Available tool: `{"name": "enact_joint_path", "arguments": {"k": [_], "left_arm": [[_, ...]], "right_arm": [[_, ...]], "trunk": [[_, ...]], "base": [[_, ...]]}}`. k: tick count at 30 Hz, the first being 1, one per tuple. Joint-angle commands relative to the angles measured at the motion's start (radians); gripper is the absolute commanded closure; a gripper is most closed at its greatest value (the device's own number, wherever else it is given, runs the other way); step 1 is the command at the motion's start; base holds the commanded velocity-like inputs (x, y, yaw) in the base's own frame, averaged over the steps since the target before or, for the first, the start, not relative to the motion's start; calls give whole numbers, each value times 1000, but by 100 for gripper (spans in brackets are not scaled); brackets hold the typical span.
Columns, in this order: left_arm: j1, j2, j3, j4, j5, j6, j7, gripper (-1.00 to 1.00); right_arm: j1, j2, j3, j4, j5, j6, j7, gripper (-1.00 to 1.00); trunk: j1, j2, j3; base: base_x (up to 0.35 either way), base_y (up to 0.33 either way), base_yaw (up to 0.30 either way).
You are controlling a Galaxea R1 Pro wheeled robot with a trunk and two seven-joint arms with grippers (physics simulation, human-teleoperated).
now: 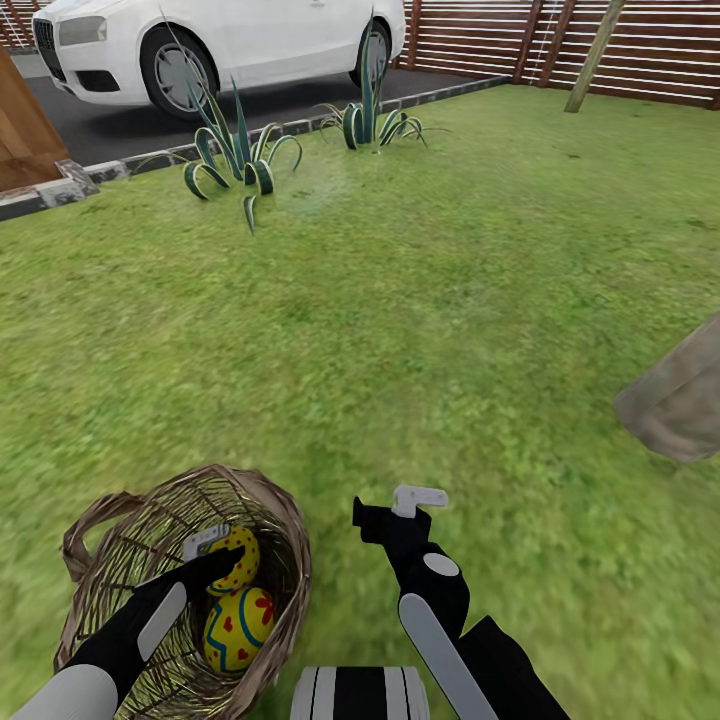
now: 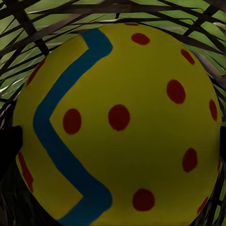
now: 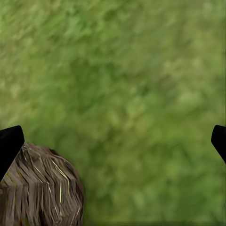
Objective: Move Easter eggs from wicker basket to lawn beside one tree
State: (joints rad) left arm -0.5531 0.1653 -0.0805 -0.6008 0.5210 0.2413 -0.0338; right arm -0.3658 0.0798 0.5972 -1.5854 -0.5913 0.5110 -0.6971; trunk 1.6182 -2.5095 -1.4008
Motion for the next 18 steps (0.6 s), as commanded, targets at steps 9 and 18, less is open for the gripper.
{"name": "enact_joint_path", "arguments": {"k": [9, 18], "left_arm": [[1, 2, -7, 28, 14, 1, -3, 100], [1, 2, -6, 27, 17, 1, -2, 100]], "right_arm": [[-1, 0, 1, -1, -7, 3, -8, -100], [-1, 0, 1, -2, -7, 3, -8, -100]], "trunk": [[0, 0, -1], [0, 0, -1]], "base": [[0, 0, 0], [-48, 0, 0]]}}
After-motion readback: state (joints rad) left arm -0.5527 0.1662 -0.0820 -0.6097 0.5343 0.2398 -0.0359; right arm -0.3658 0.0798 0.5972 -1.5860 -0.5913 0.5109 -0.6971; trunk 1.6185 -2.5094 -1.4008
